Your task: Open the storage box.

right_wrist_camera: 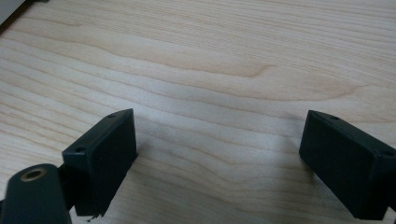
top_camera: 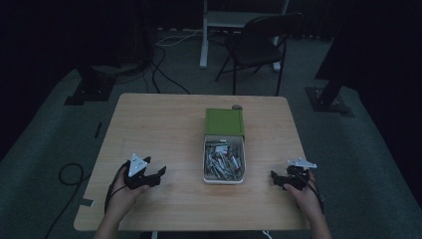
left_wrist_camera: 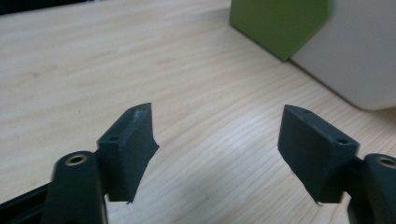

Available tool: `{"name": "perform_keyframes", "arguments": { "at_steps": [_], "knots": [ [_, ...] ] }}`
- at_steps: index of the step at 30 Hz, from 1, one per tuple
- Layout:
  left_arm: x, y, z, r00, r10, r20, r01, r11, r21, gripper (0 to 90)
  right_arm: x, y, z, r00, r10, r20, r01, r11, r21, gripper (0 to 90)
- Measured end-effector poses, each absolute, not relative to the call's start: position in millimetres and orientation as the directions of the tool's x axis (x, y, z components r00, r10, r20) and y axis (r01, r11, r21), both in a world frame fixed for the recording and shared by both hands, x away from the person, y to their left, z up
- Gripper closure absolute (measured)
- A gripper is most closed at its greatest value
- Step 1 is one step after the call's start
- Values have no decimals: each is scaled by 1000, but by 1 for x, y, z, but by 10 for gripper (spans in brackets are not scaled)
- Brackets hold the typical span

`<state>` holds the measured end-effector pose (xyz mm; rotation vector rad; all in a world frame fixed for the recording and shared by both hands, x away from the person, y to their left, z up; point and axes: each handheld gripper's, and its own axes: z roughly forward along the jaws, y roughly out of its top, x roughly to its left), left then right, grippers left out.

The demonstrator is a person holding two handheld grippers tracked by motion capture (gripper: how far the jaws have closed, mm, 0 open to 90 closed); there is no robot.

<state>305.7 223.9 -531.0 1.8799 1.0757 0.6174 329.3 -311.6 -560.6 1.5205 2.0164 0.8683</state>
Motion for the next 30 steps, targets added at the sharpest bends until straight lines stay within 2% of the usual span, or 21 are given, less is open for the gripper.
{"name": "perform_keyframes", "arguments": {
  "at_steps": [3,11,23,30],
  "knots": [
    [306,228,-536,496,868,-11,461,-252,851,192,329,-312,-561,-278,961,7,665,187,723,107],
    [307,240,-542,433,901,-34,509,-213,834,106,329,-312,-561,-278,961,7,666,187,723,107],
    [307,266,-551,293,956,-6,613,-184,768,106,329,-312,-561,-278,961,7,665,187,723,106],
    [306,278,-552,241,970,13,638,-169,751,106,329,-312,-561,-278,961,7,665,187,723,106]
  ]
}}
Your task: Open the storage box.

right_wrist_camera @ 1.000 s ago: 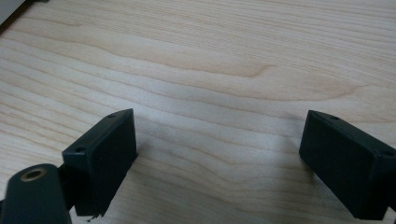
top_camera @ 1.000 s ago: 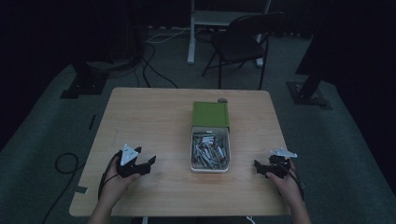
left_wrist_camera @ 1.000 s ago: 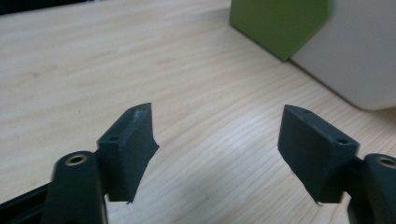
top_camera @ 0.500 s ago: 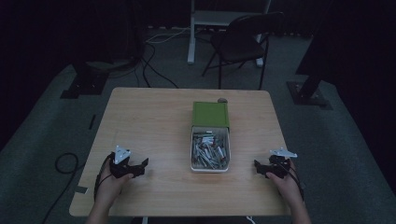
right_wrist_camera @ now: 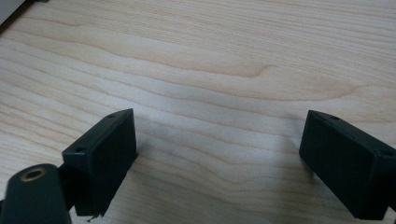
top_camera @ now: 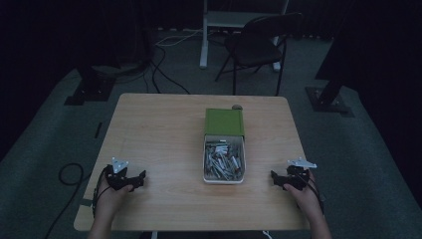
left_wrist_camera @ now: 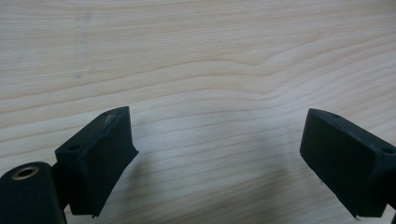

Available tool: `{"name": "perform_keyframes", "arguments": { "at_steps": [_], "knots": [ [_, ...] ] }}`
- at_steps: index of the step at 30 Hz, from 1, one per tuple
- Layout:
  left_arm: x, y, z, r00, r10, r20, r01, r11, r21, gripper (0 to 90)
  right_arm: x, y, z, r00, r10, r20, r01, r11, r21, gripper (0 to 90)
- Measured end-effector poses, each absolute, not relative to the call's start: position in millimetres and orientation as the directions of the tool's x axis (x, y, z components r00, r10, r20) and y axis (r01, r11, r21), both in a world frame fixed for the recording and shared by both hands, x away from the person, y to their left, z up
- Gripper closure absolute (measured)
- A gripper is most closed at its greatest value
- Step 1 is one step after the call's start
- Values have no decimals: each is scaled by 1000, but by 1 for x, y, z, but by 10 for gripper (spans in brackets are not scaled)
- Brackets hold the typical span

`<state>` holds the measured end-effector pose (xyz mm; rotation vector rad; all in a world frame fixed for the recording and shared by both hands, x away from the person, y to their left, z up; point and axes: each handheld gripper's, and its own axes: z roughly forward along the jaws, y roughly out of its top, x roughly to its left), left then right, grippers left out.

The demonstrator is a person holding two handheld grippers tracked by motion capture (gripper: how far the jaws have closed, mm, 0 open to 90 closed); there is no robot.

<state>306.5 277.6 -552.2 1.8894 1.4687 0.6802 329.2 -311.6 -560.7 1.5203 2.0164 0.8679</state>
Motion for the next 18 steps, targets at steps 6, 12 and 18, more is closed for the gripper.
{"name": "perform_keyframes", "arguments": {
  "at_steps": [6,12,18],
  "knots": [
    [309,281,-553,228,974,12,669,-165,725,106,329,-312,-561,-278,961,7,666,187,723,107],
    [310,281,-554,222,975,13,691,-167,703,107,329,-312,-561,-278,961,7,665,187,723,106],
    [310,281,-555,220,976,13,691,-165,704,106,329,-312,-561,-278,961,7,666,187,722,107]
  ]
}}
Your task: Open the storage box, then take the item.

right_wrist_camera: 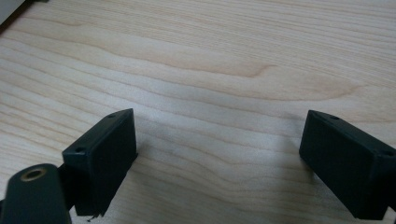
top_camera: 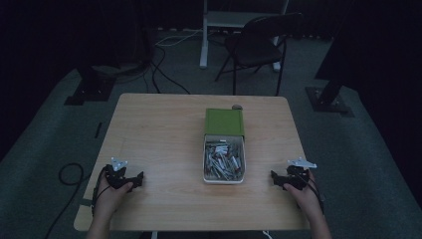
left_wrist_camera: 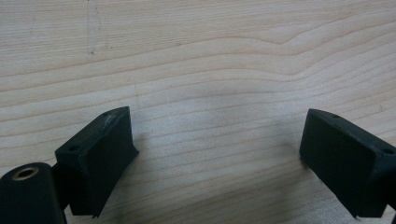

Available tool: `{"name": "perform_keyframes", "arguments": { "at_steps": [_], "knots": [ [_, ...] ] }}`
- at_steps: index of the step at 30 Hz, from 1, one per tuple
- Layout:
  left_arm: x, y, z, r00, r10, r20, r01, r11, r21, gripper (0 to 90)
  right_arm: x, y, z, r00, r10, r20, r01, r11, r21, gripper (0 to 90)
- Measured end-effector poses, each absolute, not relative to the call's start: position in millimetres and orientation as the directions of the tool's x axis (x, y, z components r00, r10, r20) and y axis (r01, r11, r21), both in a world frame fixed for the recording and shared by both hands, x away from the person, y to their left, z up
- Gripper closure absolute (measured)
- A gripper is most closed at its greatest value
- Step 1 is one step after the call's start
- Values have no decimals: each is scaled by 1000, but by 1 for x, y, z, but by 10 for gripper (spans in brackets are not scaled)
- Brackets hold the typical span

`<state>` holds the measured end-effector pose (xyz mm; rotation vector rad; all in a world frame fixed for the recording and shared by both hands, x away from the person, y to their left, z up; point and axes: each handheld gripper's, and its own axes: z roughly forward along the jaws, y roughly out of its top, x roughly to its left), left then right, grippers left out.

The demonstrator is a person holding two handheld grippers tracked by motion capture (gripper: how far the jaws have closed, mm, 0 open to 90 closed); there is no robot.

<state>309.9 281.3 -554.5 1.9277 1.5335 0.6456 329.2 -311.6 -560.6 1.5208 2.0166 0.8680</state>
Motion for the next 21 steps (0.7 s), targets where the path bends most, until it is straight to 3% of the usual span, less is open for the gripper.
{"name": "perform_keyframes", "arguments": {
  "at_steps": [21],
  "knots": [
    [310,280,-554,205,979,13,694,-155,703,104,321,-301,-548,-305,951,55,670,174,721,128]
  ]
}}
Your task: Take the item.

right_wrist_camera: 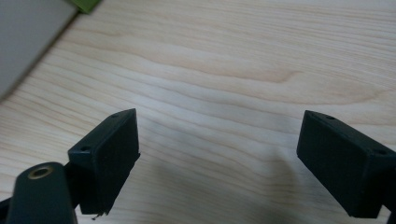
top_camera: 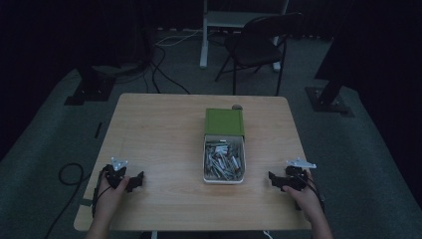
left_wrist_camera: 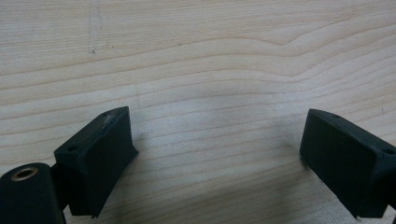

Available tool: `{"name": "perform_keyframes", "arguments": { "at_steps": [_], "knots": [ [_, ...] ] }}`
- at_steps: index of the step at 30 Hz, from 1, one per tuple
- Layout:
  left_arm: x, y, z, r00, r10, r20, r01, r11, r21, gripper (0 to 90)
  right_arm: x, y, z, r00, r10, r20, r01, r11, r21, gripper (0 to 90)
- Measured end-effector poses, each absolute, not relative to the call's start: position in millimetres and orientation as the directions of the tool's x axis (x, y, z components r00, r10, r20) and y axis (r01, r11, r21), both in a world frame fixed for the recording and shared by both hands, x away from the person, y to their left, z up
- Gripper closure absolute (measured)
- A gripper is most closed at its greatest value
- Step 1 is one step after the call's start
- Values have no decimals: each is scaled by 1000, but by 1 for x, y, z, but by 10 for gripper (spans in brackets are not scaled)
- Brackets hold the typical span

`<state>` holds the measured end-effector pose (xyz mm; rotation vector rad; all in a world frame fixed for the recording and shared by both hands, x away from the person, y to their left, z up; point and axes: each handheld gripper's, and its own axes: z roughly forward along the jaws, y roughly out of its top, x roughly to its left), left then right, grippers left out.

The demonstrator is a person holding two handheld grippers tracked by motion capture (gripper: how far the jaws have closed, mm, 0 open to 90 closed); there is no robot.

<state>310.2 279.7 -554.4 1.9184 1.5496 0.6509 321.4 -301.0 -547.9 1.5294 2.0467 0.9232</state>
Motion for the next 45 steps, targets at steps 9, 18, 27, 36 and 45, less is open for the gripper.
{"name": "perform_keyframes", "arguments": {
  "at_steps": [9,18,27,36,45],
  "knots": [
    [310,279,-555,204,979,13,694,-154,703,102,321,-287,-526,-328,942,68,655,175,735,128],
    [311,279,-555,206,978,14,696,-157,701,95,317,-269,-492,-376,925,62,605,194,772,129],
    [311,279,-555,208,978,14,696,-158,700,89,308,-247,-454,-450,891,65,511,197,837,143],
    [311,279,-555,207,978,14,697,-158,700,89,300,-217,-429,-559,828,48,427,237,873,156],
    [311,279,-555,206,978,13,697,-156,700,89,300,-189,-429,-600,800,19,409,286,867,264]
  ]
}}
